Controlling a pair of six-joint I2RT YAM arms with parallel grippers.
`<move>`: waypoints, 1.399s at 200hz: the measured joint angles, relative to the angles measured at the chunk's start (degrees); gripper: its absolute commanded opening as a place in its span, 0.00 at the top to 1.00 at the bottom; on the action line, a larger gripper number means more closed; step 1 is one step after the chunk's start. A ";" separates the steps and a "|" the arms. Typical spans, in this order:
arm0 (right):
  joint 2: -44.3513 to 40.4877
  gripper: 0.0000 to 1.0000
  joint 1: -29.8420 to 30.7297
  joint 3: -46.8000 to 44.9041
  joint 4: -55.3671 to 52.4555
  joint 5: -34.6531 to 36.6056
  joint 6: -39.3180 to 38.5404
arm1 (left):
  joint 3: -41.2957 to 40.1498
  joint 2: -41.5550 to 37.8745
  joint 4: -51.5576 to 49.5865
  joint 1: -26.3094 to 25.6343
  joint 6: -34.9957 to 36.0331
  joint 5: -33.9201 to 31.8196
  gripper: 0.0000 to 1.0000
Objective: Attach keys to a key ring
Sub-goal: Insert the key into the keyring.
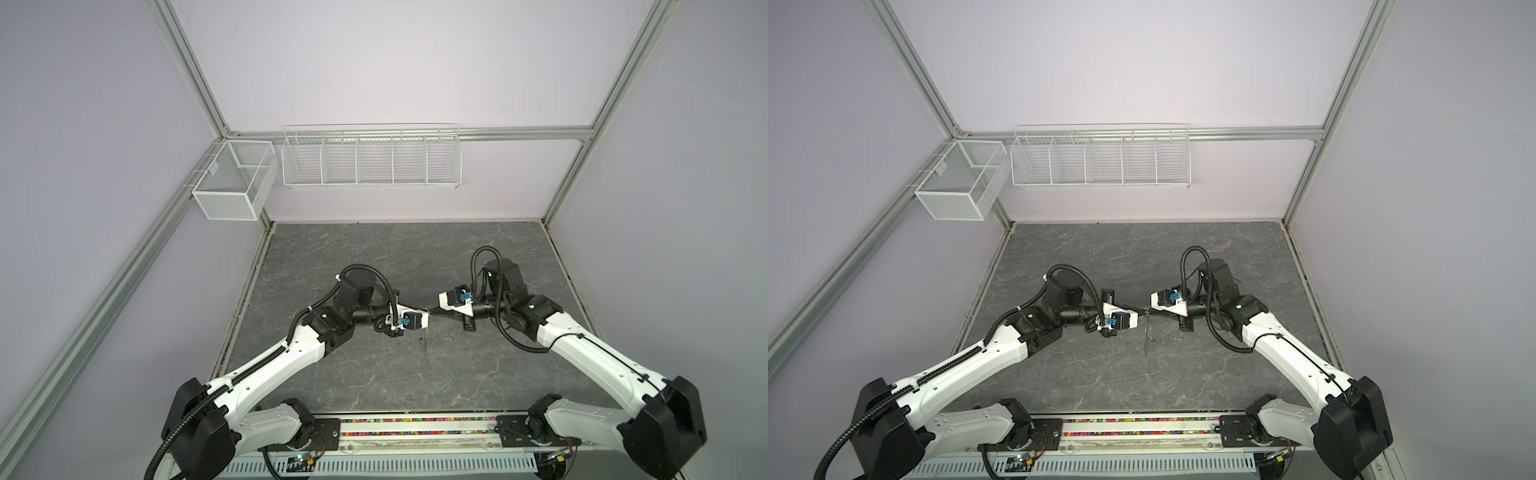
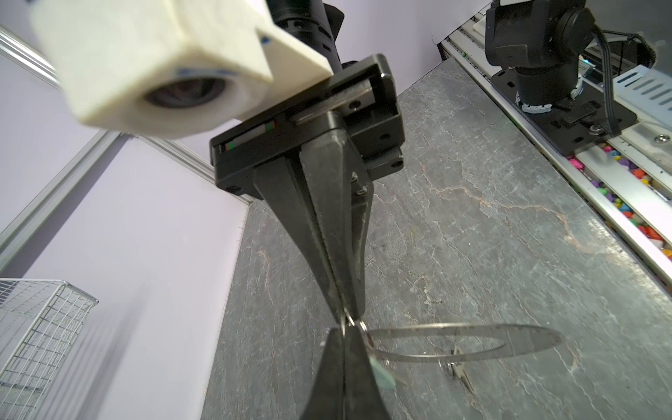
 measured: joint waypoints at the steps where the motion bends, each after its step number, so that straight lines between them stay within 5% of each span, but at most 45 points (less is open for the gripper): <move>1: 0.02 0.93 0.00 0.00 0.00 0.00 0.04 | 0.00 0.00 -0.07 -0.02 0.04 0.02 1.00; 280: -7.08 0.93 -1.33 -8.83 16.09 6.21 4.26 | 0.37 1.16 3.58 -0.48 -2.49 -1.84 1.00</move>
